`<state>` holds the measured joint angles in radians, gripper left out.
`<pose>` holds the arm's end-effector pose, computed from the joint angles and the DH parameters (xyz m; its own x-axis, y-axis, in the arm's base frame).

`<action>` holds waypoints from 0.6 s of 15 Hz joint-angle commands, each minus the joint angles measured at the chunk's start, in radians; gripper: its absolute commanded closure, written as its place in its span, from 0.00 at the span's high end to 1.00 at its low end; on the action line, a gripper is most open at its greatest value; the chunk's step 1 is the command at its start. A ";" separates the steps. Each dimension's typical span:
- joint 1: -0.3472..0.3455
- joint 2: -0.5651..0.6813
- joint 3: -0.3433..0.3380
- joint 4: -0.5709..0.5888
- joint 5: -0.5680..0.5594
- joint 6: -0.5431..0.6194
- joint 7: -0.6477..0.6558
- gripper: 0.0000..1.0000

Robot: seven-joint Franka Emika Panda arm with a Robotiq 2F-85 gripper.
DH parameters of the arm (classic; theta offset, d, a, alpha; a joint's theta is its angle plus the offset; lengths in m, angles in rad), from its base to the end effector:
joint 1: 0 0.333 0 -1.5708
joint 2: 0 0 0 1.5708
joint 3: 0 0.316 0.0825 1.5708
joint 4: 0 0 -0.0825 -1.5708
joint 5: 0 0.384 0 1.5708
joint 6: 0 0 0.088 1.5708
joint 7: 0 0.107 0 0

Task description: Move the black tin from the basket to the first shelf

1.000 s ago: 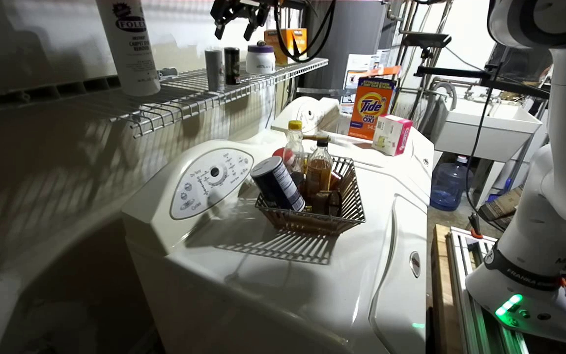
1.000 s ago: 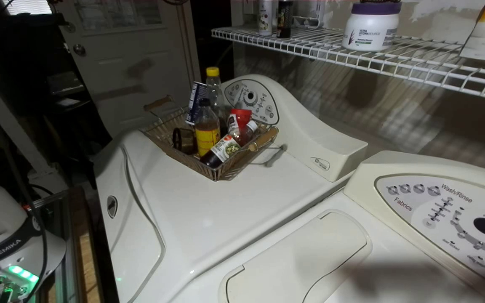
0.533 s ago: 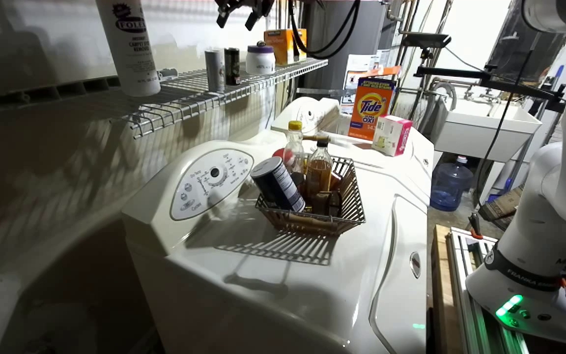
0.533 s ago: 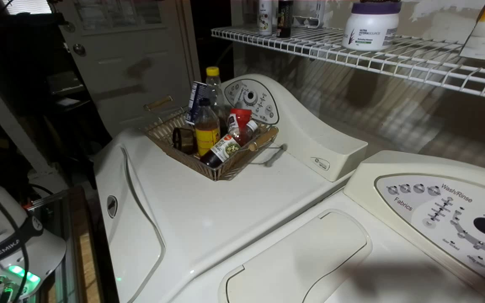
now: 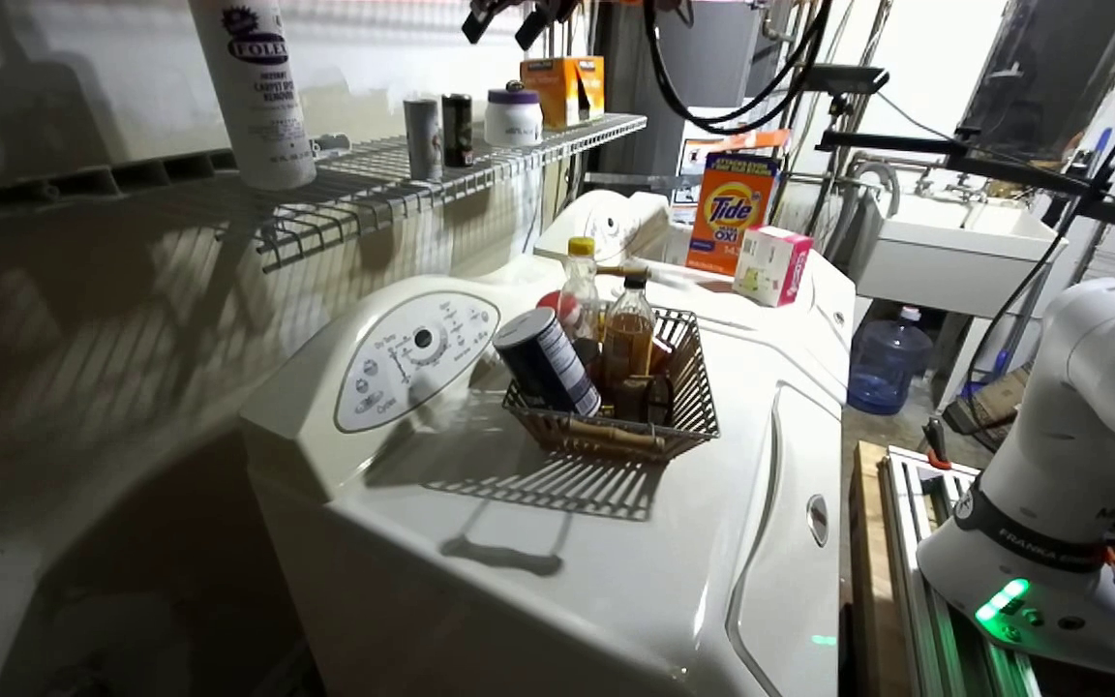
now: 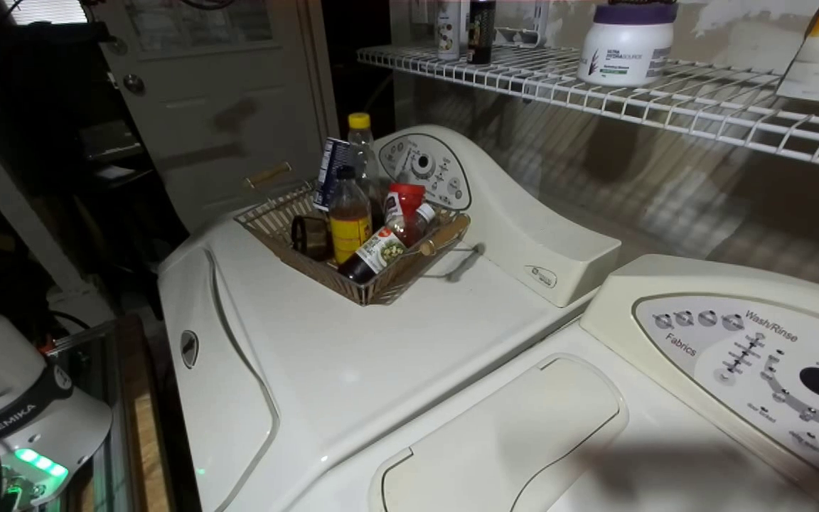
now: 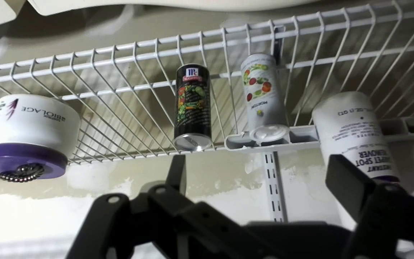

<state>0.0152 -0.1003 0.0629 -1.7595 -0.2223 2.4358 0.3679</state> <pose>0.5762 0.0466 0.6892 0.6839 -0.1370 0.7166 -0.1616 -0.9863 -0.0343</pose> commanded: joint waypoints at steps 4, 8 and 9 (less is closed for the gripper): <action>0.004 -0.222 0.029 -0.291 0.025 0.111 -0.013 1.00; -0.001 -0.298 0.066 -0.363 0.022 0.102 -0.007 1.00; -0.003 -0.313 0.075 -0.379 0.023 0.102 -0.004 1.00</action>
<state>0.0227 -0.3377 0.1131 -2.0598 -0.2127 2.5242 0.3667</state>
